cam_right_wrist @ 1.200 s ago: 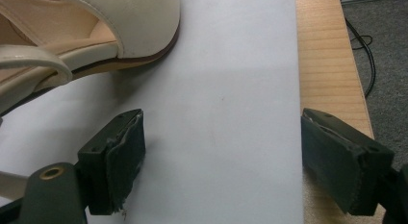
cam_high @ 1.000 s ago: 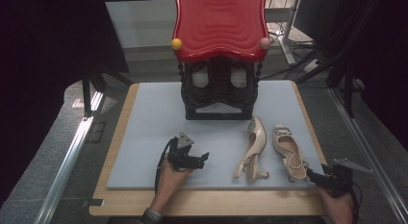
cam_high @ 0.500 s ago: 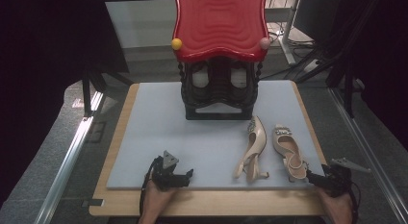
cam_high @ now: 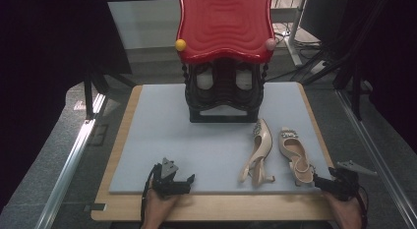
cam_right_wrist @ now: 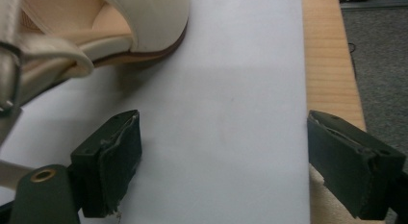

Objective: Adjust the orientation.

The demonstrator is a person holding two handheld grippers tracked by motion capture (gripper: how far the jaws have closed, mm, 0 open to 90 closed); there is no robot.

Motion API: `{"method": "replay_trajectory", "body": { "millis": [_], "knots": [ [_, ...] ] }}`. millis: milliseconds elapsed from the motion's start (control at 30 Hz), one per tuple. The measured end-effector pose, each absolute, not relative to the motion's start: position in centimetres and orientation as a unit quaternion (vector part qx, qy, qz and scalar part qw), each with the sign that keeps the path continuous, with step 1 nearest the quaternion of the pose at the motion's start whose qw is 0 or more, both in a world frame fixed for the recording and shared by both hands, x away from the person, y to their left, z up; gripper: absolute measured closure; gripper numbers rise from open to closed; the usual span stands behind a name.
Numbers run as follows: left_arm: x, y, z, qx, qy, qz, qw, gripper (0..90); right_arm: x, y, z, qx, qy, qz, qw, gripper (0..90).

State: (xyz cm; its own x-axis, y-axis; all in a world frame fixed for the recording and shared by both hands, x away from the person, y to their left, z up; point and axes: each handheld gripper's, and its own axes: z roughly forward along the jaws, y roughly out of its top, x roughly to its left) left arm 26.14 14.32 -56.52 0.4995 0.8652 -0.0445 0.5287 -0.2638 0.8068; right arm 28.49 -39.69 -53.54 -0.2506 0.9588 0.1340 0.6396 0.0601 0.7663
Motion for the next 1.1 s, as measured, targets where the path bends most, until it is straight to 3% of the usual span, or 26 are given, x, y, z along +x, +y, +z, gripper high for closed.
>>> {"method": "replay_trajectory", "body": {
  "millis": [133, 267, 567, 1100],
  "knots": [
    [26.1, 14.3, -56.5, 0.767, 0.454, 0.209, 0.402, 6.0, 28.1, -40.0, -52.8, 0.575, 0.696, 0.367, 0.226, 29.8],
    [26.2, 14.3, -56.5, 0.767, 0.455, 0.21, 0.401, 6.0, 27.6, -40.8, -51.7, 0.569, 0.69, 0.393, 0.211, 48.3],
    [26.2, 14.3, -56.5, 0.767, 0.455, 0.21, 0.401, 5.9, 27.8, -39.4, -48.4, 0.542, 0.714, 0.38, 0.229, 87.5],
    [26.2, 14.3, -56.5, 0.766, 0.455, 0.21, 0.401, 5.8, 28.0, -35.0, -44.3, 0.491, 0.738, 0.415, 0.204, 89.6]
  ]
}}
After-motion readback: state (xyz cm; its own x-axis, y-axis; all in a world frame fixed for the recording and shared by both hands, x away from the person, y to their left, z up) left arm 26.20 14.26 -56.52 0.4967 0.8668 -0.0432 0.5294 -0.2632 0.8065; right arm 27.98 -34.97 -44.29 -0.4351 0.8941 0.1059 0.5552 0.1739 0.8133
